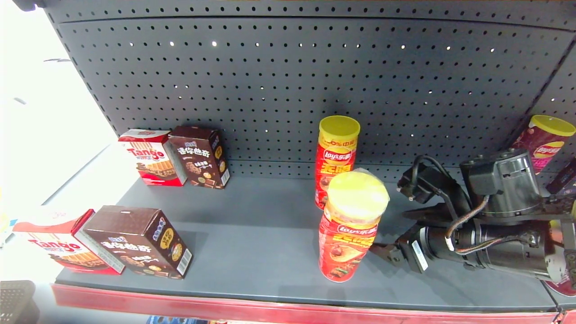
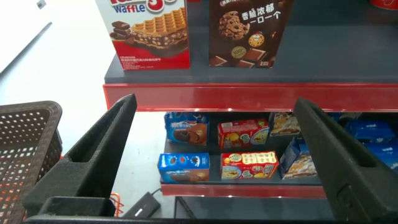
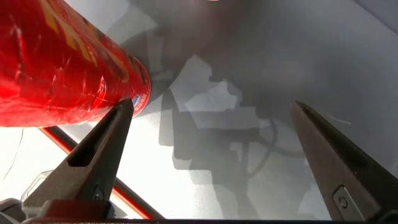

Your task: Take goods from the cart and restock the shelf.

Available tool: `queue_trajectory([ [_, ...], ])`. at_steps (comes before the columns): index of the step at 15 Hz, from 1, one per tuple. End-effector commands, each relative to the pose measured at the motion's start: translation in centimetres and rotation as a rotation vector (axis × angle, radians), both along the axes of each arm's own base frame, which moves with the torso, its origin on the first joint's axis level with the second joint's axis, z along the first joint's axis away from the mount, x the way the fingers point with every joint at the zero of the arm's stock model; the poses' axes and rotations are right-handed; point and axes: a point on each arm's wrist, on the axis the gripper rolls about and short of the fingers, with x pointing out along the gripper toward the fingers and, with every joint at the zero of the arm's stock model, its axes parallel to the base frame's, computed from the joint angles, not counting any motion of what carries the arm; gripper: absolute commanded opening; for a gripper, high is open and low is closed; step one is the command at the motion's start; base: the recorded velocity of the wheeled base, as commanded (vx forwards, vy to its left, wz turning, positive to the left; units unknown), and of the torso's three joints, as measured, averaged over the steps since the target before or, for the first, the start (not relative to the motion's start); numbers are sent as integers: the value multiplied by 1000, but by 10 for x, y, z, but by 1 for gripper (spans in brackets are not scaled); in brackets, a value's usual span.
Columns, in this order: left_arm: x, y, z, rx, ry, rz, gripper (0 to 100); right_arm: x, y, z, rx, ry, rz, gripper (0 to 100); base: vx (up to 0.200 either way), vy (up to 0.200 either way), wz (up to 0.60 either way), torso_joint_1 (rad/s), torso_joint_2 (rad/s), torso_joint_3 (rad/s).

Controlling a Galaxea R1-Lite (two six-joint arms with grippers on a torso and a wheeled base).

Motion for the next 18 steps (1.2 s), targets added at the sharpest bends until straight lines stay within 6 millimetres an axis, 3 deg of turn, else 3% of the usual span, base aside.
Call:
queue_trajectory([
  [1,0,0,0,0,2,1,100,1,2,-2,-4,5,4,100,0,0,0,0,0,0],
  [14,0,0,0,-1,2,1,100,1,8,-5,-10,13,21,100,0,0,0,0,0,0],
  [18,0,0,0,0,2,0,100,-5,0,9,23,-29,11,100,0,0,0,0,0,0],
])
